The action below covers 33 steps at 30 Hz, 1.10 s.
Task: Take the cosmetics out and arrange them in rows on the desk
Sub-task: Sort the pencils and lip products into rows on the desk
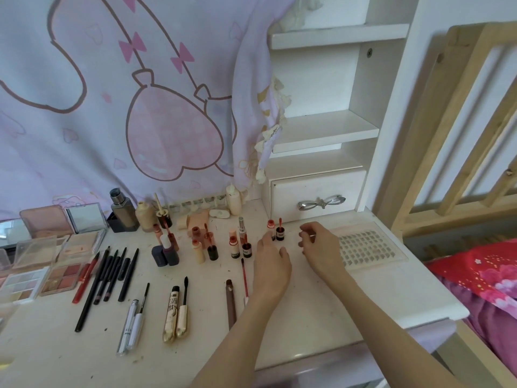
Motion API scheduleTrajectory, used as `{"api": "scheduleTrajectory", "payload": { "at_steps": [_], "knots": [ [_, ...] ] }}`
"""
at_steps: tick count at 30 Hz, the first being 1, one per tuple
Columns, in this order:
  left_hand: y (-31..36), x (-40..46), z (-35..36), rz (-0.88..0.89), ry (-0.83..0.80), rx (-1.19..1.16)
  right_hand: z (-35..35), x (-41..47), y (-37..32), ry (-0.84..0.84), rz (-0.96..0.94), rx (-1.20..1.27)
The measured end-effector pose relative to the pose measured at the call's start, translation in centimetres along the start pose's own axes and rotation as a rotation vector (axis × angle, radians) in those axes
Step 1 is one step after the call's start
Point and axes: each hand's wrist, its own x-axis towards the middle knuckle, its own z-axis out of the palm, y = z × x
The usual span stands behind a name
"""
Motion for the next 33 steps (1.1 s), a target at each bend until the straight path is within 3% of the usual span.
{"api": "scheduleTrajectory", "payload": {
  "at_steps": [3,7,10,12,16,19,24,27,30,33],
  "knots": [
    [-0.2,-2.1,0.7,0.134,-0.080,0.055,-2.4,-1.5,1.5,0.078,-0.102,-0.232],
    [-0.7,-3.8,1.9,0.284,-0.208,0.342,-4.9,-3.2,4.7,0.086,-0.134,-0.605],
    [-1.4,-4.3,2.6,0.370,-0.248,0.493,-5.7,-4.4,6.0,-0.034,-0.124,-0.686],
    [-1.7,-4.4,3.0,0.418,-0.235,0.529,-5.9,-5.1,6.6,-0.021,-0.174,-0.676],
    [-1.6,-4.7,2.9,0.489,-0.301,0.503,-6.0,-7.3,7.1,0.011,-0.267,-0.553],
    [-1.3,-4.8,2.8,0.509,-0.370,0.498,-7.0,-9.1,7.0,0.076,-0.274,-0.286],
    [0.1,-3.0,3.0,0.418,-0.491,0.465,-8.9,-11.2,6.3,0.130,-0.072,0.127],
    [1.2,-2.5,3.2,0.421,-0.501,0.431,-9.4,-11.4,6.6,0.262,0.029,0.316],
    [2.0,-3.2,2.7,0.294,-0.491,0.261,-9.9,-11.3,6.7,0.359,0.123,0.388],
    [3.1,-3.7,1.8,0.181,-0.538,-0.003,-10.3,-10.8,6.2,0.230,0.199,0.438]
  ]
}}
